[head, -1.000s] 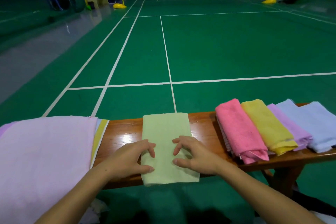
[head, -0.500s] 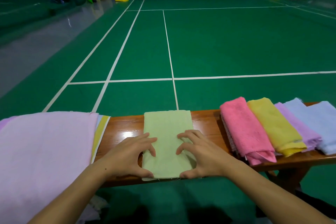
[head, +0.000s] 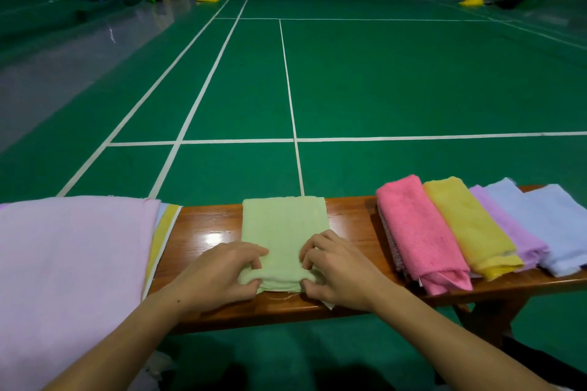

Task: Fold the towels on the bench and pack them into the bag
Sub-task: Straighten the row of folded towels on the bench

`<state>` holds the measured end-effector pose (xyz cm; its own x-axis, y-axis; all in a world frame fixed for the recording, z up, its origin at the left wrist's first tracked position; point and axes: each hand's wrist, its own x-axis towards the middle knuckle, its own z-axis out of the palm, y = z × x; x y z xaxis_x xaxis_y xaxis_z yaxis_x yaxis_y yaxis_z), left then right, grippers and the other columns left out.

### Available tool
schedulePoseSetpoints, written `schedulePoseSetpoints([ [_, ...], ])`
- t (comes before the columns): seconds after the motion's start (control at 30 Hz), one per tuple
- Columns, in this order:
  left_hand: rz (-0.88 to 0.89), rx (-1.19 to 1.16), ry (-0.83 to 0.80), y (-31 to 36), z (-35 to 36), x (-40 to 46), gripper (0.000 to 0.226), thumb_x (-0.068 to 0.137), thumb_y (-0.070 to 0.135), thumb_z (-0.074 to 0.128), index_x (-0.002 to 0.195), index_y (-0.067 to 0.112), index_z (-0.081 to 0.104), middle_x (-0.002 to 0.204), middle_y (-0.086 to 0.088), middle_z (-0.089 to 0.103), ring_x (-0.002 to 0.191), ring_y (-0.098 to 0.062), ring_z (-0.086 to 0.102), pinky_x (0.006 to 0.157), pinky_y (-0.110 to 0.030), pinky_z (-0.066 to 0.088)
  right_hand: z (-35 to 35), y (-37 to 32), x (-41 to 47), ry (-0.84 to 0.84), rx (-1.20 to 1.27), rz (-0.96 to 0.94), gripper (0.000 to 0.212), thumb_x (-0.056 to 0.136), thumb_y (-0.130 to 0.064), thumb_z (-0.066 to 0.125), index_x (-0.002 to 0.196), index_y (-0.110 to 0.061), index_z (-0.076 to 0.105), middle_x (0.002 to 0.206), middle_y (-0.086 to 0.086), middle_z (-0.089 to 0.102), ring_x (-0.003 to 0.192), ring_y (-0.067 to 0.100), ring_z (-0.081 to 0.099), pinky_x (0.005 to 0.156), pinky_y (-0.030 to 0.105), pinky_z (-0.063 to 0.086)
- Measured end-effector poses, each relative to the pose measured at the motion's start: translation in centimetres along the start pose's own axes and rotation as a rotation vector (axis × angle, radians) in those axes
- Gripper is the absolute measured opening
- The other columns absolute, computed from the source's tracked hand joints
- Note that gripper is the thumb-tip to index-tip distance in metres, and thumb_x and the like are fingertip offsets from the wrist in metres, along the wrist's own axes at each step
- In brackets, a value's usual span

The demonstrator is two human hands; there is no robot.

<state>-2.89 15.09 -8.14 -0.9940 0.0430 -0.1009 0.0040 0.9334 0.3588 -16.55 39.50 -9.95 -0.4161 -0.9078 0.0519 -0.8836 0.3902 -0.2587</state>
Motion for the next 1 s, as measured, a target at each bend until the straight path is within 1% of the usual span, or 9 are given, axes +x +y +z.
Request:
schedulePoseSetpoints([
  [0.07,-0.037,-0.113,0.009,0.0,-0.4,0.0,0.035,0.089,0.053,0.068,0.119,0.034,0.071,0.134,0.028,0.065,0.106,0.010,0.058,0.095,-0.025,0.053,-0.6,-0.1,0.1,-0.021,0.087,0.028,0.029,0.090,-0.054,0.061,0.106,-0.029,0.063,0.128,-0.014,0.061,0.118,0.009,0.045,0.100,0.029,0.045],
  [0.17,-0.040,-0.343,-0.022,-0.2,-1.0,-0.4,0.021,0.088,0.044,0.071,0.106,0.034,0.076,0.105,0.022,0.074,0.096,-0.005,0.069,0.088,-0.039,0.058,-1.9,-0.2,-0.1,-0.080,0.279,0.107,0.027,0.088,-0.054,0.060,0.103,-0.032,0.061,0.117,-0.012,0.067,0.105,0.008,0.054,0.090,0.036,0.052],
  [0.37,-0.022,-0.557,-0.127,0.8,-1.6,-1.4,0.009,0.091,0.028,0.073,0.097,0.022,0.074,0.096,-0.001,0.077,0.092,-0.028,0.073,0.087,-0.051,0.059,-3.4,-0.5,-1.0,-0.216,0.478,0.152,0.019,0.093,-0.040,0.072,0.093,-0.021,0.067,0.085,-0.014,0.065,0.076,0.006,0.059,0.068,0.024,0.047],
  [0.53,-0.008,-0.711,-0.193,1.1,-2.2,-2.2,0.011,0.096,0.024,0.072,0.092,0.013,0.070,0.075,-0.008,0.067,0.066,-0.023,0.051,0.064,-0.035,0.037,-3.8,-0.3,-1.3,-0.304,0.757,0.201,0.020,0.097,-0.030,0.072,0.084,-0.017,0.065,0.066,-0.014,0.049,0.061,0.004,0.040,0.058,0.026,0.032],
  [0.63,-0.029,-0.787,-0.169,1.4,-2.6,-1.9,0.020,0.100,0.032,0.073,0.098,0.012,0.067,0.066,-0.004,0.055,0.062,-0.019,0.043,0.061,-0.032,0.031,-3.9,-0.1,-1.1,-0.318,0.899,0.293,0.033,0.093,-0.037,0.073,0.091,-0.004,0.069,0.076,-0.005,0.059,0.071,0.010,0.050,0.066,0.030,0.038],
  [0.73,-0.095,-0.827,-0.246,2.3,-2.4,-1.7,0.041,0.090,0.015,0.082,0.124,0.017,0.060,0.084,0.006,0.076,0.067,-0.005,0.063,0.066,-0.017,0.047,-3.2,0.3,-0.7,-0.268,1.034,0.390,0.030,0.092,-0.032,0.075,0.083,-0.005,0.069,0.079,0.002,0.061,0.073,0.011,0.053,0.066,0.028,0.042],
  [0.8,-0.083,-0.733,-0.162,2.7,-2.0,-1.5,0.053,0.082,0.017,0.091,0.126,0.023,0.063,0.106,0.005,0.079,0.088,-0.008,0.074,0.080,-0.025,0.057,-2.9,0.7,-0.5,-0.241,1.194,0.468,0.033,0.094,-0.030,0.076,0.088,0.002,0.070,0.088,0.015,0.069,0.080,0.017,0.062,0.074,0.031,0.050],
  [0.87,-0.068,-0.659,0.025,2.2,-1.7,-0.8,0.034,0.087,0.022,0.088,0.117,0.020,0.072,0.110,0.003,0.079,0.100,-0.015,0.075,0.091,-0.041,0.060,-3.1,1.1,-0.7,-0.248,1.367,0.513,0.043,0.098,-0.034,0.073,0.112,0.007,0.073,0.117,0.022,0.075,0.107,0.028,0.072,0.098,0.039,0.055],
  [1.0,-0.106,-0.694,0.116,1.5,-1.9,-0.2,0.031,0.097,0.045,0.074,0.113,0.018,0.075,0.101,-0.007,0.078,0.096,-0.034,0.074,0.079,-0.054,0.061,-3.8,1.5,-1.5,-0.269,1.501,0.390,0.043,0.099,-0.020,0.074,0.134,0.002,0.065,0.135,0.017,0.069,0.130,0.033,0.064,0.114,0.048,0.048],
])
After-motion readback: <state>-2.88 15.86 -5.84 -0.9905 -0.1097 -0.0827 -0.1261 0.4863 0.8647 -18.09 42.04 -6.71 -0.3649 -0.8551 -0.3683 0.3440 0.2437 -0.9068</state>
